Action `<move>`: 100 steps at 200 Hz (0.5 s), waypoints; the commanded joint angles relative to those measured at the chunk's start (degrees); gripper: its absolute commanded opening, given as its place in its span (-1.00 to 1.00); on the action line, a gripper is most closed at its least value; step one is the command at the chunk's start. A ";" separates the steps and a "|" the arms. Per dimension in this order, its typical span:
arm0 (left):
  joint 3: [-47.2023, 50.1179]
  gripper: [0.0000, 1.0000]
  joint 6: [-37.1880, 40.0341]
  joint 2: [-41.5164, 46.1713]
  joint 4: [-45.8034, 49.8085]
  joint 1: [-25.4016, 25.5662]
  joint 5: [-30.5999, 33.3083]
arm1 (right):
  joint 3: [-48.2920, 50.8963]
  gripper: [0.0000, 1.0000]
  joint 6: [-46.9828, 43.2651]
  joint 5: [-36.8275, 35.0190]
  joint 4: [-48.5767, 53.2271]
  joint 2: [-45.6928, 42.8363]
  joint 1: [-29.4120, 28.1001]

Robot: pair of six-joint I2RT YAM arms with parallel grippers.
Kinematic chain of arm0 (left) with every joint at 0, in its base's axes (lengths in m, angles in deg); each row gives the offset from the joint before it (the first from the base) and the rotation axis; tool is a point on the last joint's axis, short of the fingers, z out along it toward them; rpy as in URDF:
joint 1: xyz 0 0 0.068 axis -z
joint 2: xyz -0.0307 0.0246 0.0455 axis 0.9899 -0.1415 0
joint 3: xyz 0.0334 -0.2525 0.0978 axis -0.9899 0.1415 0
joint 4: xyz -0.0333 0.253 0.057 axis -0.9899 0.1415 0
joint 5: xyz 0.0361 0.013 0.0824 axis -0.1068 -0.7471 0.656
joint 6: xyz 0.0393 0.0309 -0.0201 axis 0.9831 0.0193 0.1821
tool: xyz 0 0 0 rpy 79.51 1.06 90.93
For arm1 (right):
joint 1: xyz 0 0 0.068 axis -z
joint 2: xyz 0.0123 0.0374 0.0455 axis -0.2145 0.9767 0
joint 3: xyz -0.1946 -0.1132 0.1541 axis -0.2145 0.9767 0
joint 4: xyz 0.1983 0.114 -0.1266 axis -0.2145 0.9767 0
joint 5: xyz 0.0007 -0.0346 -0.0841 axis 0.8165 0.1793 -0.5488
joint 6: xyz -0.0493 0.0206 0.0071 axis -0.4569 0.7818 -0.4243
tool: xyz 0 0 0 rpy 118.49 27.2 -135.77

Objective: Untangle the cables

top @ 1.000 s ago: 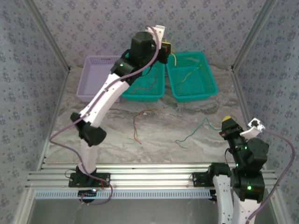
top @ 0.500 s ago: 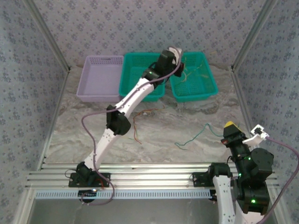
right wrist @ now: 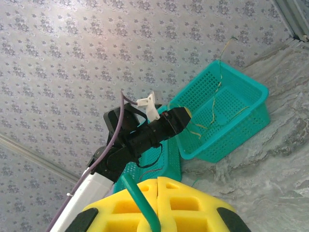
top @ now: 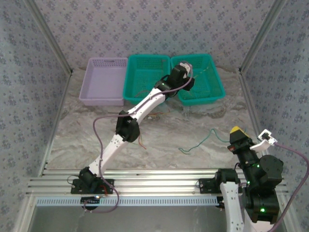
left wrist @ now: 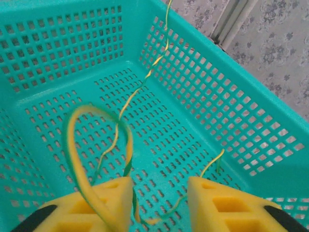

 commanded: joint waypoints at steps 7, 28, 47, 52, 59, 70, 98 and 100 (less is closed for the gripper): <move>-1.93 0.35 0.45 3.71 -1.89 0.11 -0.93 | 0.14 -1.00 0.05 1.29 -1.29 -1.09 -0.43; -1.93 0.99 1.09 4.98 -0.53 0.53 -1.88 | 0.28 -1.00 0.64 1.69 -1.98 -1.08 -0.26; -2.01 0.99 1.39 7.43 0.59 0.94 -1.89 | 0.45 -1.00 0.81 1.88 -2.01 -0.82 -0.18; -2.17 0.99 1.26 8.31 0.72 0.93 -2.03 | 0.73 -1.00 0.81 1.91 -2.22 -0.74 -0.14; -2.36 0.99 1.26 9.82 0.88 0.97 -2.05 | 0.82 -1.00 0.81 1.76 -2.34 -0.64 -0.17; -2.45 0.99 2.01 12.44 0.95 0.94 -1.60 | 1.23 -1.00 0.81 1.31 -3.02 -0.55 -0.09; -1.48 0.99 0.59 18.76 0.98 0.20 -3.75 | 1.93 -1.00 1.65 2.15 -5.13 0.91 0.02; -1.44 0.99 0.43 19.09 1.15 0.16 -3.80 | 1.99 -1.00 1.75 2.28 -5.32 1.00 -0.01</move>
